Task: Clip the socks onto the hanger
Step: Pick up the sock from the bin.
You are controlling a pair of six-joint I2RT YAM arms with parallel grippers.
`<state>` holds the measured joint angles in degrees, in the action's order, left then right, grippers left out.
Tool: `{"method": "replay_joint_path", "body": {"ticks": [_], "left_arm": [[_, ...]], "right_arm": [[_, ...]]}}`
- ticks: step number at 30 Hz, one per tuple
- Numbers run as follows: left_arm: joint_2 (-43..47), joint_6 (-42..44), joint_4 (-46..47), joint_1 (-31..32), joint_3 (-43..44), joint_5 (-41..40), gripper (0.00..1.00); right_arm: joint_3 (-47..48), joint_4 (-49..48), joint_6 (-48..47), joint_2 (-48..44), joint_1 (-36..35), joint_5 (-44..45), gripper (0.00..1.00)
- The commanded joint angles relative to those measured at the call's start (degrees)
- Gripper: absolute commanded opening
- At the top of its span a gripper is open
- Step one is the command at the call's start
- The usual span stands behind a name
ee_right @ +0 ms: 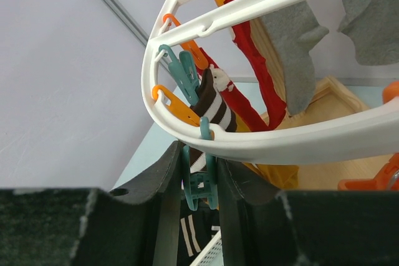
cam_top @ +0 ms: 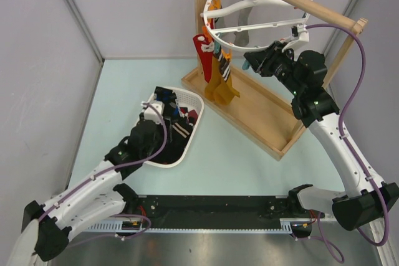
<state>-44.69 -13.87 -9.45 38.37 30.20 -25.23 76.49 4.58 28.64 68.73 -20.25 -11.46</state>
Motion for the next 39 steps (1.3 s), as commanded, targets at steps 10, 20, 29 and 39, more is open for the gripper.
{"method": "replay_joint_path", "body": {"ticks": [10,20,29,39], "left_arm": [[-31.0,13.5,-22.2,-1.1,28.7,18.1,0.57],[-47.1,18.0,-29.0,-3.5,39.2,22.7,0.49],[-56.1,18.7,-30.7,-4.8,42.6,27.9,0.30],[-58.4,18.7,-31.5,-5.2,41.4,26.8,0.00]], "right_arm": [[0.1,-0.4,-0.3,-1.8,1.4,-0.2,0.00],[0.1,-0.4,-0.2,-1.5,1.6,-0.4,0.00],[-0.7,-1.7,0.4,-1.7,1.7,-0.5,0.00],[-0.7,-1.9,0.6,-1.7,1.9,-0.6,0.00]]}}
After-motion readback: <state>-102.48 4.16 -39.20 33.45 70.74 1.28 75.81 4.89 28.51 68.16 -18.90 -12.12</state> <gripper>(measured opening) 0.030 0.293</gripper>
